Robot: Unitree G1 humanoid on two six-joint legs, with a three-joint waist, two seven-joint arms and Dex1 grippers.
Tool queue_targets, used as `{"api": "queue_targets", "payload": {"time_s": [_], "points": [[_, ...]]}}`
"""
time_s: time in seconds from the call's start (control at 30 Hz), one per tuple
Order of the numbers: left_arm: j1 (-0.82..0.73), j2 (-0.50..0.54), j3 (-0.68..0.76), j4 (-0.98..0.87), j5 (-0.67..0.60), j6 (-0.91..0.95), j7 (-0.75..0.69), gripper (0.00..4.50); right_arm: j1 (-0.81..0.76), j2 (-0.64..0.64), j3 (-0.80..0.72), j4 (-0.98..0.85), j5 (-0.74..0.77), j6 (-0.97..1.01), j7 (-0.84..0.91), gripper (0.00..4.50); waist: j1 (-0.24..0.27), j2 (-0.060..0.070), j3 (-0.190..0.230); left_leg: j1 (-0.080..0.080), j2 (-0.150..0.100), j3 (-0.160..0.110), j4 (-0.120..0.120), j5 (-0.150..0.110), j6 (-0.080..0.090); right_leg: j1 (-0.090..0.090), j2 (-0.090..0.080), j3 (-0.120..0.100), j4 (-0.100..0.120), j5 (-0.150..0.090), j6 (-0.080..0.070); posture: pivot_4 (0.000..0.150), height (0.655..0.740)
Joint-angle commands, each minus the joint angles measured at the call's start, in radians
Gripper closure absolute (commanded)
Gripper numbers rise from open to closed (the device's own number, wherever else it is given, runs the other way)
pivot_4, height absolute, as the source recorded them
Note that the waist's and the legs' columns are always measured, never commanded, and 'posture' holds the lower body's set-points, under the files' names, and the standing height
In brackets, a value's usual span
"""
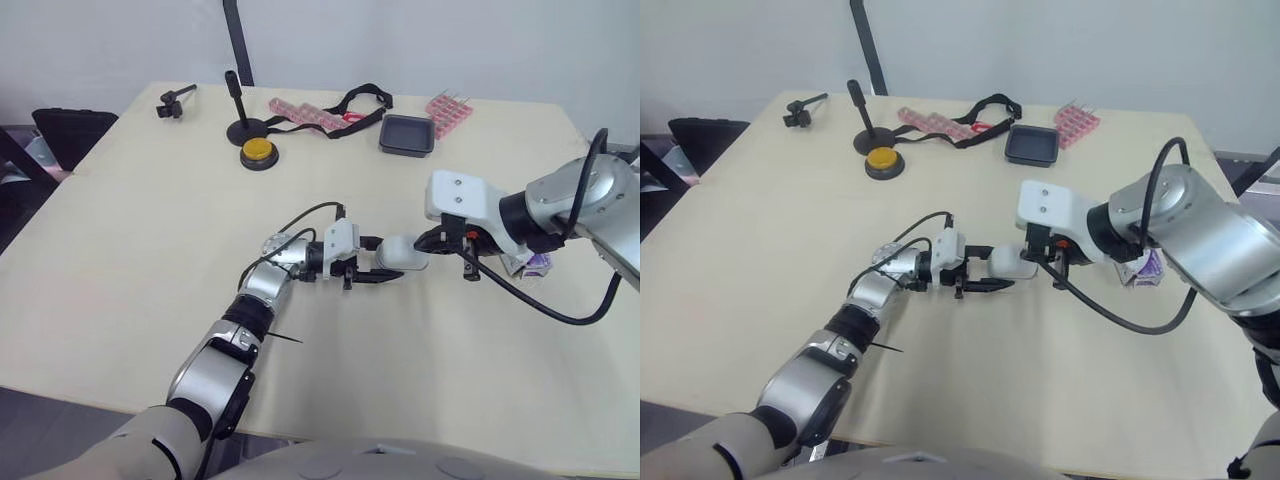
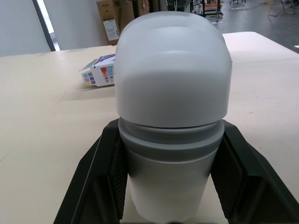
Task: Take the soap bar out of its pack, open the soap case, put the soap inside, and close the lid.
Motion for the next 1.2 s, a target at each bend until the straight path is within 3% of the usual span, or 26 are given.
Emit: {"api": "queue_targets", "payload": {"time_s": [0.03,1.2], "points": [[-0.009,0.001,0.006,-0.014,-0.005,-0.006,-0.002,2.6,0.008,-0.009,0.013,-0.012,-0.015,-0.015,-0.008,4.45,0.0,0.0,0.0,0.0,0.0,0.0,0.0,0.0,0.0,0.0,0.0,0.0,0.0,0.0,0.0,0.15,0.7395],[-0.013,0.003,0.005,-0.02,-0.002,-0.008,0.005,2.6,-0.025,0.098,0.071,-0.004,-0.024,-0.009,-0.052,4.45,-0.008,0.0,0.0,0.001,0.0,0.0,0.0,0.0,0.0,0.002,-0.001,0.0,0.0,0.0,0.0,0.15,0.7395]]}}
